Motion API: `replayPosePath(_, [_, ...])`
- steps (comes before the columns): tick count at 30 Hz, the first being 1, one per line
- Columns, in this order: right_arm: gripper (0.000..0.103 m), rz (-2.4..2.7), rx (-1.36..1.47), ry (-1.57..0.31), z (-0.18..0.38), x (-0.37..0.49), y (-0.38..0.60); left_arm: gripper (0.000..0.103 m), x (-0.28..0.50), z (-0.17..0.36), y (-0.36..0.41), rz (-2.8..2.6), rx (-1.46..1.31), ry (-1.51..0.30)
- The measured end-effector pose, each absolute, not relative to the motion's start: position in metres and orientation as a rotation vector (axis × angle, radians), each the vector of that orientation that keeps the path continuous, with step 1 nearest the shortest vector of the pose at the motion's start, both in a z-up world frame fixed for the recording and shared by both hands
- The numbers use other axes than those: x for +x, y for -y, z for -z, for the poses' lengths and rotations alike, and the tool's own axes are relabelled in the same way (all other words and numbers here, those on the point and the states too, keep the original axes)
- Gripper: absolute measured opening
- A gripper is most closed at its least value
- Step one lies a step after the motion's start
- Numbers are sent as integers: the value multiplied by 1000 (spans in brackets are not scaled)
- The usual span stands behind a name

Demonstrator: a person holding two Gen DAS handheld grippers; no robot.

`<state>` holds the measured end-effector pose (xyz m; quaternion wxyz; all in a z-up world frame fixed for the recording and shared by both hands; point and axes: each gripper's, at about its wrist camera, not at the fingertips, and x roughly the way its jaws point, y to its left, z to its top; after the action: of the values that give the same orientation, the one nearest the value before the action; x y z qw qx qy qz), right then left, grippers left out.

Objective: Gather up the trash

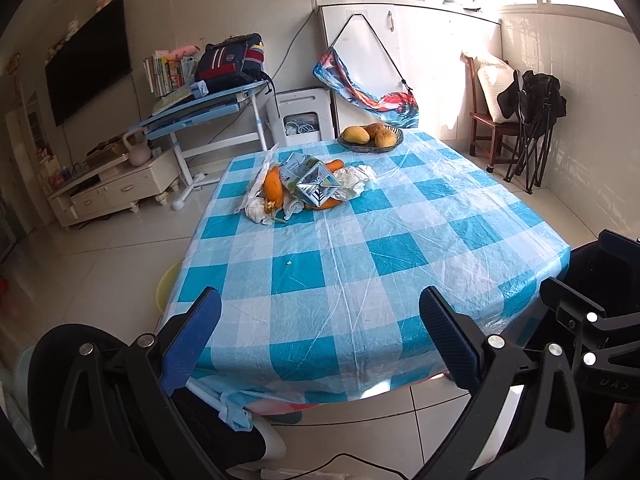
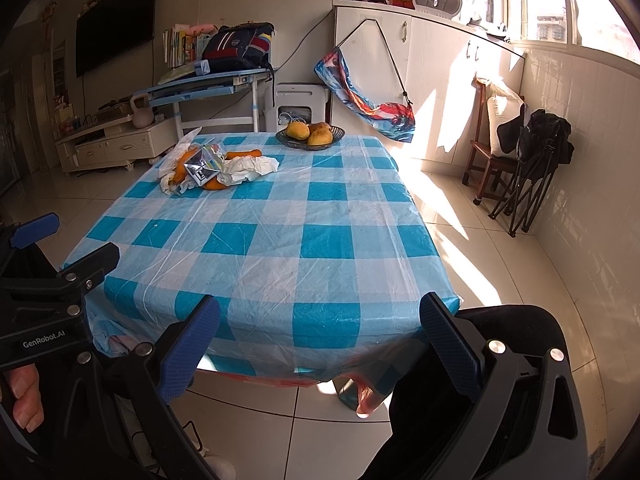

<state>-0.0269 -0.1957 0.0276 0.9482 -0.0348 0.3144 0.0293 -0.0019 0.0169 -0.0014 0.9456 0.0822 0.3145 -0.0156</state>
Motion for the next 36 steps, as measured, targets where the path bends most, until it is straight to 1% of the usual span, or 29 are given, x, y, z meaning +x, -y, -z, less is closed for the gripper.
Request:
replayPosePath(4, [95, -63, -94, -598, -39, -23, 185, 96, 0, -5, -29, -2, 150, -628])
replayPosePath(10, [95, -79, -73, -594, -48, -20, 187, 96, 9, -16, -50, -18, 94, -616])
replayPosePath(13, [95, -99, -60, -580, -57, -13, 186, 96, 15, -17, -61, 7, 37, -622])
replayPosePath(16, [95, -124, -42, -579, -63, 3, 184, 96, 24, -15, -65, -2, 39, -647])
replayPosePath(20, [95, -164, -41, -600, -63, 25, 181, 96, 46, -15, -75, -27, 7, -692])
replayPosePath(23, [95, -206, -53, -628, -59, 43, 174, 96, 65, -20, -83, -52, -6, -683])
replayPosePath(31, [95, -287, -85, -655, -50, 74, 167, 96, 124, -18, -94, -75, 60, -685])
replayPosePath(36, [95, -341, -99, -667, -45, 90, 158, 94, 156, -15, -90, -69, 128, -689])
